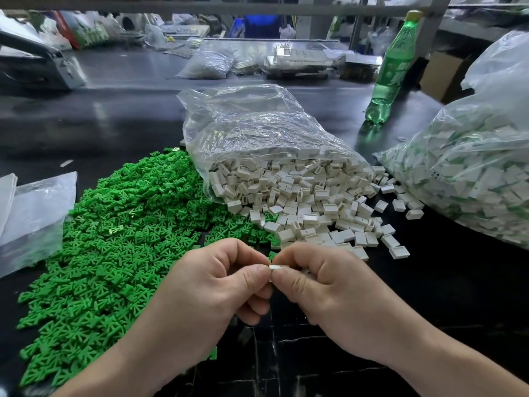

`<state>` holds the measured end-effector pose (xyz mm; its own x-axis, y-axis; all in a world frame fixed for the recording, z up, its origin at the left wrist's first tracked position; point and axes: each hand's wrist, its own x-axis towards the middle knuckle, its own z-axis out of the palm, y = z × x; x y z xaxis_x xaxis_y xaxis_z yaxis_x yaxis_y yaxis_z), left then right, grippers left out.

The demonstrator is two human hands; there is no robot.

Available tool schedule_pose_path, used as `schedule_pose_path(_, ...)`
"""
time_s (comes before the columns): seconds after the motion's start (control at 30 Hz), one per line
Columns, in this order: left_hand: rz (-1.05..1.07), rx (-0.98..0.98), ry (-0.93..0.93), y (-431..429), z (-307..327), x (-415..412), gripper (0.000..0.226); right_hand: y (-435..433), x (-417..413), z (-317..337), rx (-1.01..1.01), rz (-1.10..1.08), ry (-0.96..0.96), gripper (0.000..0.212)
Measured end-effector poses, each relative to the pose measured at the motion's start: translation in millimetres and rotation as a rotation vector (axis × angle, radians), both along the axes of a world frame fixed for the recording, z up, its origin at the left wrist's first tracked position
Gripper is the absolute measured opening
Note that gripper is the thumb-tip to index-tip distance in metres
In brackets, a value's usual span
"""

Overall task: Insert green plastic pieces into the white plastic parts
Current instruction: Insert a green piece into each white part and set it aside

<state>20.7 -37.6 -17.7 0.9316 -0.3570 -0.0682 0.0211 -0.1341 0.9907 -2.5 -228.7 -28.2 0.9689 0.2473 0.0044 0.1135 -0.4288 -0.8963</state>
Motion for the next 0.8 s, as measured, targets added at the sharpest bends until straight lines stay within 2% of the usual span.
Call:
schedule_pose_path(0.07, -0.001, -0.023, -0.002, 0, 1, 0, 0.008, 1, 0, 0, 0.075, -0.008, 0.036, 0.011)
schedule_pose_path(0.13, -0.018, -0.027, -0.036, 1, 0, 1, 0.014, 4, 0, 1, 0.279, -0.026, 0.172, 0.017)
schedule_pose_path(0.2, -0.033, -0.010, -0.120, 0, 2, 0, 0.016, 6, 2, 4, 0.488, -0.046, 0.312, 0.027)
schedule_pose_path(0.27, 0.028, 0.060, -0.263, 2, -1, 0, 0.029, 7, 2, 8, 0.556, -0.048, 0.368, 0.031)
schedule_pose_path(0.33, 0.085, 0.107, -0.321, 3, -5, 2, 0.048, 11, -2, 12, 0.473, 0.008, 0.370, 0.024)
schedule_pose_path(0.37, 0.063, 0.017, -0.251, 2, -7, 2, 0.057, 15, -5, 14, 0.408, 0.050, 0.355, 0.024)
schedule_pose_path(0.43, -0.022, -0.230, 0.007, -6, -7, -2, 0.073, 27, -13, 16, 0.341, 0.118, 0.324, 0.026)
schedule_pose_path(0.5, -0.083, -0.276, 0.107, -15, -5, -6, 0.083, 37, -19, 17, 0.324, 0.134, 0.313, 0.023)
schedule_pose_path(0.63, -0.003, -0.361, 0.076, -25, -3, -11, 0.077, 40, -22, 20, 0.327, 0.114, 0.281, 0.027)
schedule_pose_path(0.8, 0.061, -0.368, 0.051, -28, 1, -16, 0.072, 45, -24, 14, 0.370, 0.103, 0.251, 0.013)
